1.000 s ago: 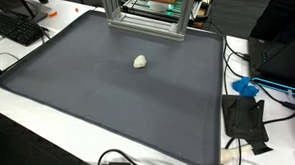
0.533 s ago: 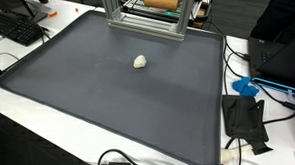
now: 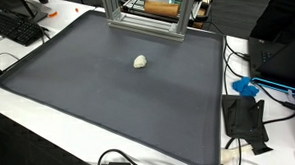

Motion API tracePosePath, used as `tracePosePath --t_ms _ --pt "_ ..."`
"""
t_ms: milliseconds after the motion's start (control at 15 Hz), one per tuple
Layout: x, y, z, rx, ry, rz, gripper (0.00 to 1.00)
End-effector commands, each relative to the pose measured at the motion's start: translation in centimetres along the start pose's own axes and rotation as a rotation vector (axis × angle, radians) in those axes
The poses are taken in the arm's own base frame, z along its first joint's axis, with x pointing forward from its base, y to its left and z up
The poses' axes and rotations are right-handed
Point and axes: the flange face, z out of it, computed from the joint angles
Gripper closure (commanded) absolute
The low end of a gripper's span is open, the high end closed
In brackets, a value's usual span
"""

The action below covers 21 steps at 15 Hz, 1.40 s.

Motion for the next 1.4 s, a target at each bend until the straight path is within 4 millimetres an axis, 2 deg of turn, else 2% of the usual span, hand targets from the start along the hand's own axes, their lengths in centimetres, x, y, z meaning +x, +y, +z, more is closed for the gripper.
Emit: tracePosePath --t_ms 0,533,933,1333 --pt "2.1 -0.1 3.7 0.000 0.030 -0.030 0.78" --pt "6.0 2.1 11.2 -0.045 0.031 -0.055 0.78" --pt "8.0 2.8 14.0 -0.073 0.053 -0.064 0.78" --pt "8.4 2.8 16.2 -0.081 0.021 -0.064 0.78"
